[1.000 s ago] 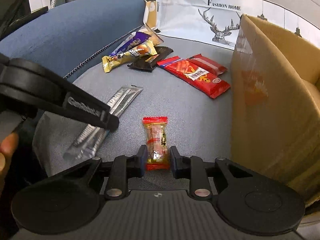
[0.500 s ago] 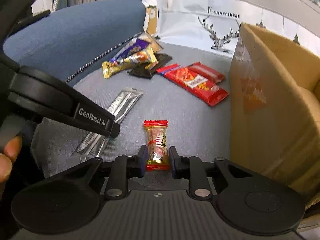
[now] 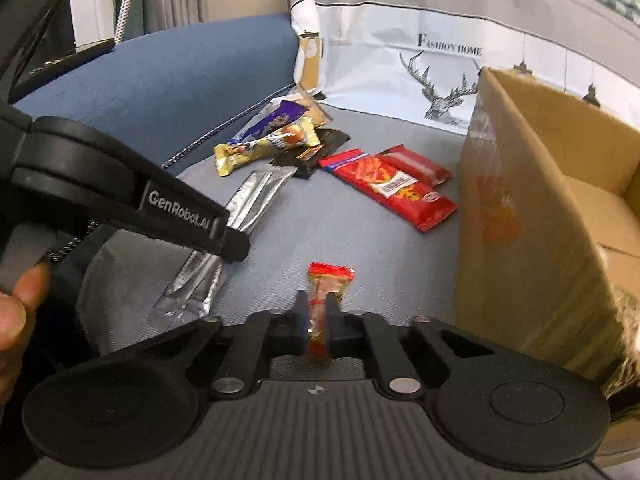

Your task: Organize snacks

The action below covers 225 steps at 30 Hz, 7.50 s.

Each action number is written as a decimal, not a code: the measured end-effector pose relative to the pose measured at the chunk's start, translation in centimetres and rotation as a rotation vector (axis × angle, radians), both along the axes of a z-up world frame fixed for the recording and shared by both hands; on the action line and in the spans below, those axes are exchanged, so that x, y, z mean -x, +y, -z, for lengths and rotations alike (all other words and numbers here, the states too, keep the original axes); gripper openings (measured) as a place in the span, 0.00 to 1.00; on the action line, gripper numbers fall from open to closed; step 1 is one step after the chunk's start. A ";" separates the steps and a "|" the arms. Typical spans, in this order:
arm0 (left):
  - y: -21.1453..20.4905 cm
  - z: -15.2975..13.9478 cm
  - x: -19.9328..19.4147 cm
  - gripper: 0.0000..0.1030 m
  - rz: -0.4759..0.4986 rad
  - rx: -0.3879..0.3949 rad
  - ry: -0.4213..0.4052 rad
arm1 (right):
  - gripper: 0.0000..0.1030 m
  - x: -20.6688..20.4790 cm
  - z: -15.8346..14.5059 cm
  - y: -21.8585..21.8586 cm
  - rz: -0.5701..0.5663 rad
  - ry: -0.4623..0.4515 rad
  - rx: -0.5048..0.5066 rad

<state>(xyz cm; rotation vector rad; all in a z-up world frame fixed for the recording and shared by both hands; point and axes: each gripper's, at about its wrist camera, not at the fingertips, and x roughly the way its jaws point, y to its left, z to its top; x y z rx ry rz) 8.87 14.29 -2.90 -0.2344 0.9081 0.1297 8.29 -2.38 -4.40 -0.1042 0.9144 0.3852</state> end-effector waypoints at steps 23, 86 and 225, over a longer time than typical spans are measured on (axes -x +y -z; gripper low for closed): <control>0.5 -2.0 1.3 0.21 -0.025 0.018 -0.073 | 0.17 -0.4 -1.3 0.4 0.011 -0.095 0.007; -17.6 -25.2 2.8 0.21 0.410 0.098 -0.439 | 0.17 2.0 -30.1 -24.1 0.430 -0.584 -0.123; 12.3 -5.6 -14.7 0.00 -0.400 0.280 -0.084 | 0.49 -14.6 6.7 7.9 -0.156 0.023 0.487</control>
